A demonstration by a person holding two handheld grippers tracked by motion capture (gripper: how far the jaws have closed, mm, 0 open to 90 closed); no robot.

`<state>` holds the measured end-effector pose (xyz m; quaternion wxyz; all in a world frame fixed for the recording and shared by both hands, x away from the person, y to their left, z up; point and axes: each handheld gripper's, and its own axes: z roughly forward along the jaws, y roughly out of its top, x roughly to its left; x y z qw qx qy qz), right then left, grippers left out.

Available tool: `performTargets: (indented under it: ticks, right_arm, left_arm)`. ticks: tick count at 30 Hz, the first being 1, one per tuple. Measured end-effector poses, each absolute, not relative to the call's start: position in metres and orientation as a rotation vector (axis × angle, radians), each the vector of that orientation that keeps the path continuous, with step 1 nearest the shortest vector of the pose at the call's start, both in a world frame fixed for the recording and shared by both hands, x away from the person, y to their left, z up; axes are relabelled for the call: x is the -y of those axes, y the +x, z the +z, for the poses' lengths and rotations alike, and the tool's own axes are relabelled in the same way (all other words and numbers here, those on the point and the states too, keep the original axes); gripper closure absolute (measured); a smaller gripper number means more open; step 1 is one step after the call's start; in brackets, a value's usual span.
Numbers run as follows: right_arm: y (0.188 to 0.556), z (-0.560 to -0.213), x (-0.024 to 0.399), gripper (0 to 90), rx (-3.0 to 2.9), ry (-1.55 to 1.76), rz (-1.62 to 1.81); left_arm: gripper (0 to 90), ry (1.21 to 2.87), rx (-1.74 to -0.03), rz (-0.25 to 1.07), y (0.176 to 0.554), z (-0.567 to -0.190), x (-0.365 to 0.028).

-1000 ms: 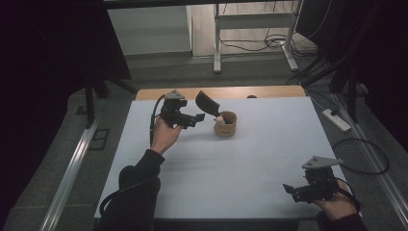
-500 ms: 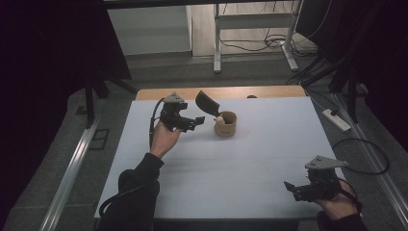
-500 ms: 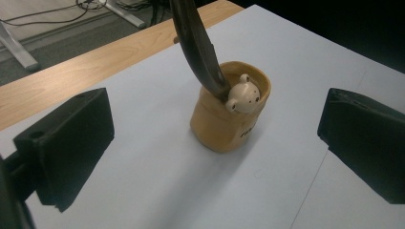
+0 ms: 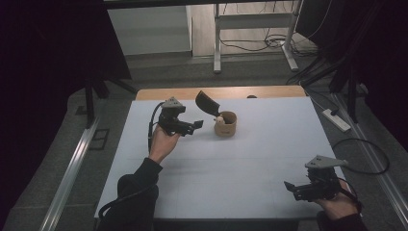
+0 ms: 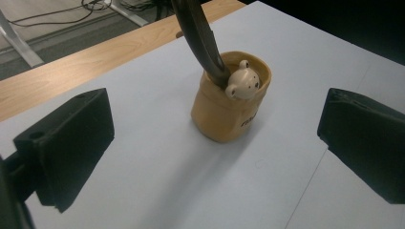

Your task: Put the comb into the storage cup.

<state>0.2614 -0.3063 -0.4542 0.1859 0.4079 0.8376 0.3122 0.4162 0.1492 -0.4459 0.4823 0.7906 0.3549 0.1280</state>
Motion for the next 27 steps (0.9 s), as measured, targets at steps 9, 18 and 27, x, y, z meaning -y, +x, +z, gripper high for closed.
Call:
performTargets:
  ticks: [9, 18, 27]
  right_arm:
    - [0.261, -0.454, 0.306, 0.0, -2.356, 1.143, 0.875]
    - [0.260, -0.454, 0.305, 0.0, -2.358, 1.127, 0.874]
    - [0.260, -0.454, 0.305, 0.0, -2.360, 1.127, 0.874]
  left_arm:
    - [0.0, 1.944, -0.877, 0.303, 0.410, -0.450, -0.149]
    - [0.0, 1.972, -0.872, 0.292, 0.402, -0.455, -0.147]
    - [0.0, 1.966, -0.883, 0.266, 0.396, -0.453, -0.149]
